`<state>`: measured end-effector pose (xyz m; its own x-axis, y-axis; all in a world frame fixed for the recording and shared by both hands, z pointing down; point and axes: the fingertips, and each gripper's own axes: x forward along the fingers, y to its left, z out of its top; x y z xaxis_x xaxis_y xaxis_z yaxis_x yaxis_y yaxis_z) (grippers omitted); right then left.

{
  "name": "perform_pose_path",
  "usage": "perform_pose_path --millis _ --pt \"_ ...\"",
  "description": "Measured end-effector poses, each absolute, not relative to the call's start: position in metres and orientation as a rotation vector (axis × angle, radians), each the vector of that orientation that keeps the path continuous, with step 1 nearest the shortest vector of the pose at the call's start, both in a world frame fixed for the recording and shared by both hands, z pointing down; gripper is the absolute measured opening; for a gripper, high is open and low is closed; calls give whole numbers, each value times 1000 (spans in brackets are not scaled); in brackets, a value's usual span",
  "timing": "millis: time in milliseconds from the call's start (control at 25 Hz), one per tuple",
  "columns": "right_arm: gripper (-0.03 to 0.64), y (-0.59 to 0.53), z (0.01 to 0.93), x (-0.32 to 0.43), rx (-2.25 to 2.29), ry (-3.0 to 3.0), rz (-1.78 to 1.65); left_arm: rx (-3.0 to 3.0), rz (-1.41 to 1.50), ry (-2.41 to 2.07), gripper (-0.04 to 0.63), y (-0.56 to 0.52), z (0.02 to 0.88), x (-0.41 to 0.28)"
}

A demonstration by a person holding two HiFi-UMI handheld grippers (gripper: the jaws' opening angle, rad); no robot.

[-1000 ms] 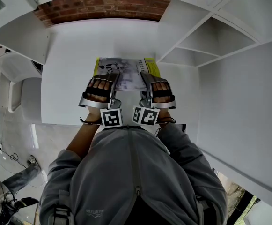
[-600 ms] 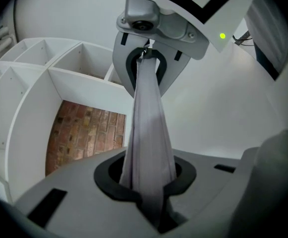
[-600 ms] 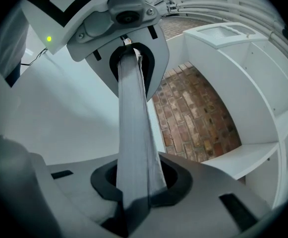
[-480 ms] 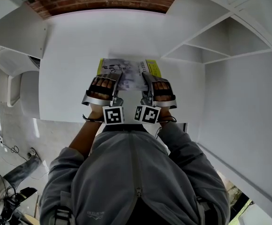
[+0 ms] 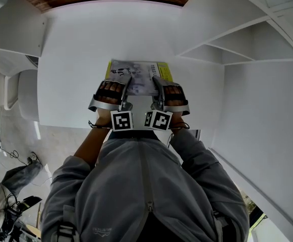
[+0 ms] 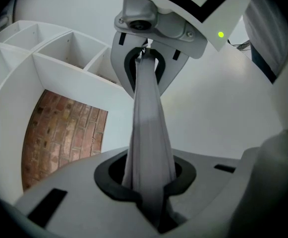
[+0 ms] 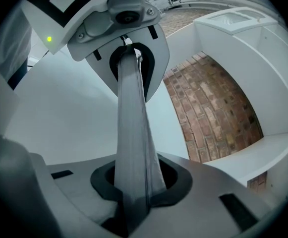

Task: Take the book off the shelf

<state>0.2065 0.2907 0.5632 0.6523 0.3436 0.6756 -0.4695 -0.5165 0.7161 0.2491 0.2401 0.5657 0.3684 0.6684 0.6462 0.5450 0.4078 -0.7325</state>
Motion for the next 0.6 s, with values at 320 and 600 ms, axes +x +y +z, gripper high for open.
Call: perform_pose_path --millis 320,600 --pt "89 289 584 202 1848 -154 1056 -1219 46 -1324 77 237 587 243" --pt "98 284 606 192 1819 -213 1163 -1198 -68 -1406 86 233 606 229"
